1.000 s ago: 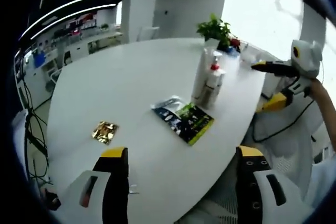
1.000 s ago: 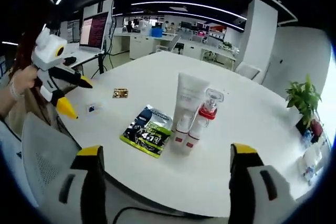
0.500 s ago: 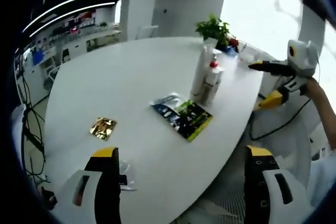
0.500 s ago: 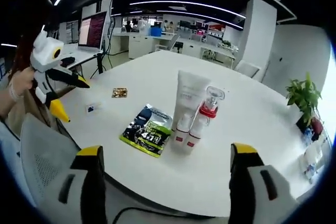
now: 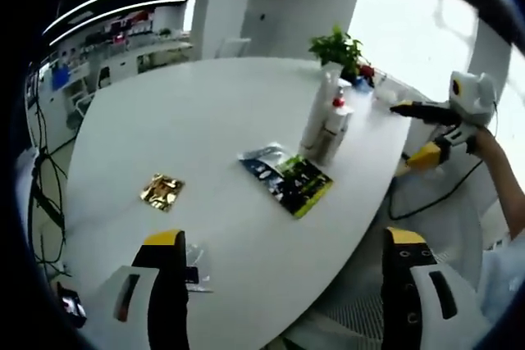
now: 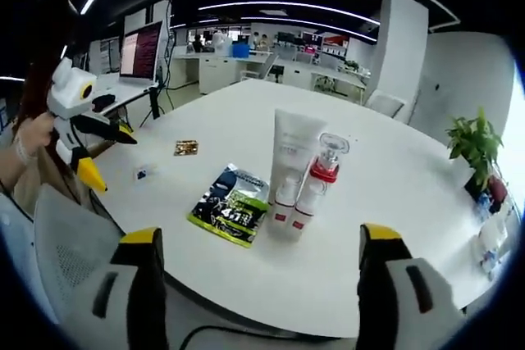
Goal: Arrange the skincare products in the storage area until every visible bottle or jar stands upright without overlapping.
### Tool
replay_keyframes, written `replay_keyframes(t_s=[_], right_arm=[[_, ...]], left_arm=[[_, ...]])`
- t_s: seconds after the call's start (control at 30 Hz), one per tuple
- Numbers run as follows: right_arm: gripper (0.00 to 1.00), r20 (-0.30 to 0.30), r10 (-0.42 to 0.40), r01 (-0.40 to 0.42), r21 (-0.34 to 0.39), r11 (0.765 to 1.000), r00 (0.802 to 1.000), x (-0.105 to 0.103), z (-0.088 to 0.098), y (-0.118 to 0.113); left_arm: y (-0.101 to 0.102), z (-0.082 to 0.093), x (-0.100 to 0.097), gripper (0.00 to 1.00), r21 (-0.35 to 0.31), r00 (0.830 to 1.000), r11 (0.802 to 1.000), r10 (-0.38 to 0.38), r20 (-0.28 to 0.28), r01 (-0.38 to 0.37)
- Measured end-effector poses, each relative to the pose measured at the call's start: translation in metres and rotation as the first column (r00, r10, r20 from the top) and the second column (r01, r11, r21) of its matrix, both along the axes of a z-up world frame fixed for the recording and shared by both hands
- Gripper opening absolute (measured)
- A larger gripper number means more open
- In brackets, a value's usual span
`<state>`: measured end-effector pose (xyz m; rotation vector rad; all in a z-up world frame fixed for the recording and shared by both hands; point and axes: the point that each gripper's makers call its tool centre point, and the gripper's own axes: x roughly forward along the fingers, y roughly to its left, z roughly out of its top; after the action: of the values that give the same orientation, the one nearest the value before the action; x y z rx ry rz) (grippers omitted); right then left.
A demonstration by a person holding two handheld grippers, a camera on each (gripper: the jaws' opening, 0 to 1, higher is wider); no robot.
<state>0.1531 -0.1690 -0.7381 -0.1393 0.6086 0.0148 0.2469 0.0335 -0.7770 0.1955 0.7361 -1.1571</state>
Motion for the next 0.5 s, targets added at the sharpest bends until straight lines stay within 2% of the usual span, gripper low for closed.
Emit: replay_keyframes(t_s=[0.13, 0.37, 0.4, 0.5], right_arm=[[0.9, 0.009, 0.008, -0.008, 0.015, 1.0, 1.0, 0.001, 0.006, 0.004], [0.72, 0.051, 0.037, -0.039, 0.044, 0.998, 0.998, 0.005, 0.02, 0.018], [0.66, 0.05, 0.04, -0.042, 0.046, 0.998, 0.998, 0.005, 0.02, 0.019], [0.58, 0.045, 0.059, -0.062, 0.054, 0.997, 0.997, 0.006, 0.019, 0.022]], left_arm=[[0.002, -0.003, 0.003, 0.97, 0.011, 1.0, 1.0, 0.002, 0.0, -0.002], [0.009, -0.005, 0.014, 0.97, 0.005, 1.0, 1.0, 0.022, -0.01, -0.021], [0.01, -0.004, 0.015, 0.97, 0.005, 1.0, 1.0, 0.02, -0.009, -0.02], [0.013, -0.007, 0.022, 0.97, 0.013, 1.0, 1.0, 0.019, -0.004, -0.019]])
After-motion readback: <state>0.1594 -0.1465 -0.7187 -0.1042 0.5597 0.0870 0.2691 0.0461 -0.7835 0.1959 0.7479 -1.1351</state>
